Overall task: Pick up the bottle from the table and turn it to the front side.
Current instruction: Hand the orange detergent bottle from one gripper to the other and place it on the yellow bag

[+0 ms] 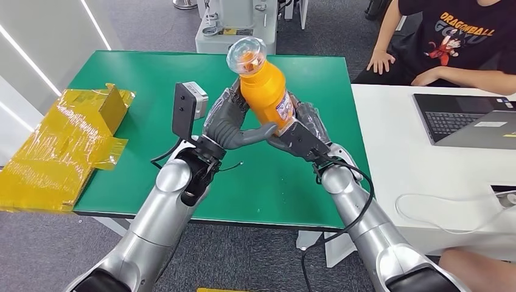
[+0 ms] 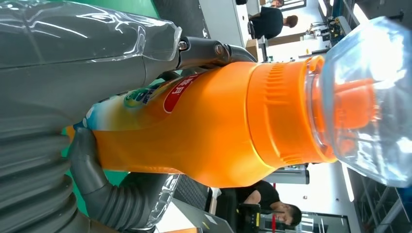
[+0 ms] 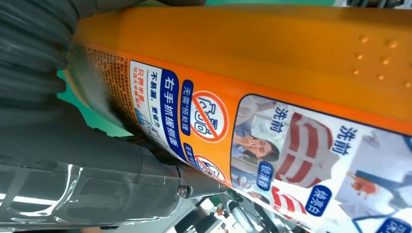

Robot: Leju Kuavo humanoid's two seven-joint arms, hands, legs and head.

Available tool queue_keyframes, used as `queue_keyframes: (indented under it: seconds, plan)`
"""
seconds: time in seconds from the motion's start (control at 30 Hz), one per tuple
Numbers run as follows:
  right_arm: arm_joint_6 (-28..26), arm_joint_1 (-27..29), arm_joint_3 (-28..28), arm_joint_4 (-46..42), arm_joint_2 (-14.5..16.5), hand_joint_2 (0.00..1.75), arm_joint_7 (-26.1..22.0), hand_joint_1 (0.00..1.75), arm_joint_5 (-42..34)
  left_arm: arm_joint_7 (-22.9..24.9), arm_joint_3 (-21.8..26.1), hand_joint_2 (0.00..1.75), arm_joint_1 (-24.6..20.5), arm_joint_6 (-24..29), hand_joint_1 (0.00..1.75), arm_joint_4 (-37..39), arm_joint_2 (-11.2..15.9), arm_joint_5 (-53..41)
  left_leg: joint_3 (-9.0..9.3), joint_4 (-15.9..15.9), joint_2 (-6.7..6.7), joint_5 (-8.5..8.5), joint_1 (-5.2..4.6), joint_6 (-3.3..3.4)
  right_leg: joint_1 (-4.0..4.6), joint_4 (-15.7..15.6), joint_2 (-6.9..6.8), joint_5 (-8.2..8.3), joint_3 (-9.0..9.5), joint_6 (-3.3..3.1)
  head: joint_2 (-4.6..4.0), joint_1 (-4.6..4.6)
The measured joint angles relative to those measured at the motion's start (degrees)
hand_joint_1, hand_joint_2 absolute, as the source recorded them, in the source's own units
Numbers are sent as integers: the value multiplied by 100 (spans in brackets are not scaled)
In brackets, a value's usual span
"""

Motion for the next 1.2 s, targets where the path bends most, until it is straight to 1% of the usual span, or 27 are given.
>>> queue_keyframes:
  seconds: [0.3,0.57,0.67,0.77,0.93,1.2]
  plan:
    - [-59,169,-11,160,52,175,-2,175,-42,39,22,175,1,77,0,1,11,88,-1,0,0,0,0,0,0,0,0,0,0,0,0,0]
    - [-42,187,-11,215,89,175,10,175,-20,56,23,175,-10,170,0,34,-13,68,-1,0,0,0,0,0,0,0,0,0,-1,0,0,0]
    - [0,187,-13,226,103,175,42,175,2,121,22,175,-79,168,0,109,-24,-1,0,0,0,0,0,0,0,0,0,0,-1,0,0,0]
    - [14,186,-22,274,124,175,54,175,27,331,24,175,-237,-7,0,247,-38,-19,0,1,0,0,0,0,0,0,0,0,-1,0,0,0]
    - [4,182,-51,345,138,175,53,175,75,680,27,175,-538,-477,0,550,-77,93,0,1,0,0,0,0,0,1,0,0,0,0,0,1]
    - [62,152,-130,395,185,175,86,175,145,774,26,175,-822,-674,0,958,-120,76,0,1,0,0,0,0,0,2,1,0,0,0,0,0]
